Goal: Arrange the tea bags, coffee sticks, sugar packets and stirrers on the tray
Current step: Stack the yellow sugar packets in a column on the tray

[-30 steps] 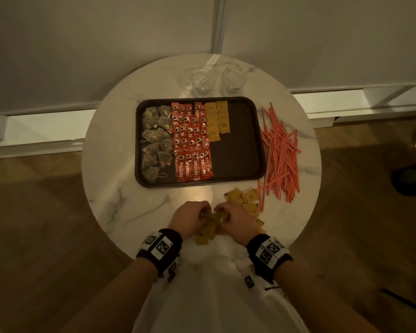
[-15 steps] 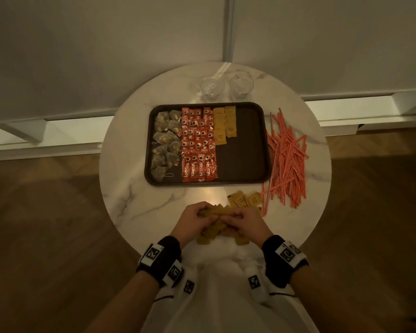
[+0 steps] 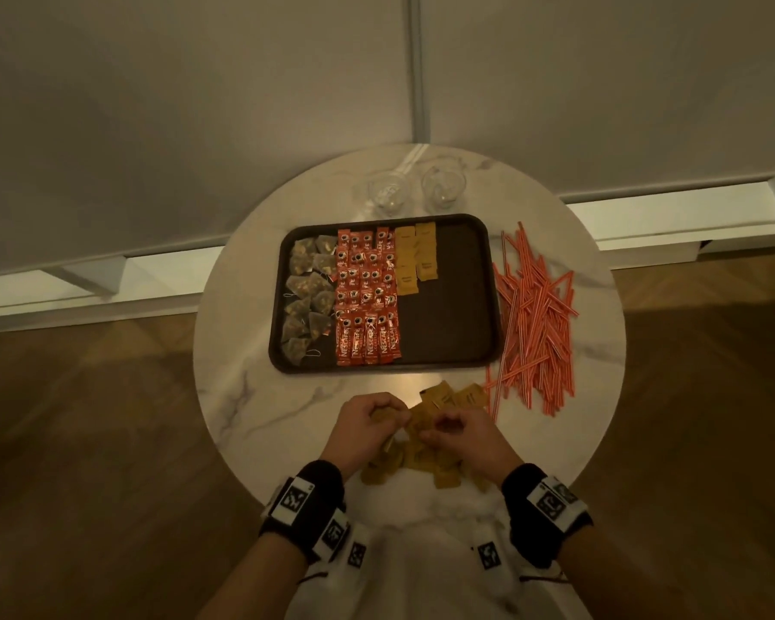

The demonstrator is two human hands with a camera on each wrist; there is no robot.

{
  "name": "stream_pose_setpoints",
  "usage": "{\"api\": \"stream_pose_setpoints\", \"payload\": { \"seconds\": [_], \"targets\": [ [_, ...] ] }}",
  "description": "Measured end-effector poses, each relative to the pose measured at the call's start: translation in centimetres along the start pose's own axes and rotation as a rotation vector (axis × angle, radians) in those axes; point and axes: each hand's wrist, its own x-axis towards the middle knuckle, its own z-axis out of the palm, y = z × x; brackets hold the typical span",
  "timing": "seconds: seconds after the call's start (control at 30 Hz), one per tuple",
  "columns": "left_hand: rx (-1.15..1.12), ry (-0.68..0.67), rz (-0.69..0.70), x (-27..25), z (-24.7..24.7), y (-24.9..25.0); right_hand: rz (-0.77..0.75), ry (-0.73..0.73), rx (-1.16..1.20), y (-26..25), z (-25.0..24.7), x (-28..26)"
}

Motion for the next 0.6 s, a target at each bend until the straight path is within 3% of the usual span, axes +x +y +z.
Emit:
{"api": "stream_pose_setpoints", "payload": {
  "seconds": [0.2,0.33,0.43,0.6],
  "targets": [
    [0.127,-0.129,0.045,2.1,0.4,1.9,-0.099,0.021,0.009,-0.9,-1.8,0.9],
    [0.033,-0.046,0.043,4.2,0.6,2.0,-0.097,0.101,-0.061,-1.4,-2.7,3.0],
    [-0.079,0.031,-0.035,5.5,0.5,0.7,-0.039,0.217,-0.12,-1.5,-4.0,5.4],
    [-0.222,0.011,-0.306,6.2,0.4,-2.3,-0.001,0.283,-0.212,-3.1,-6.8,10.0]
  ]
}}
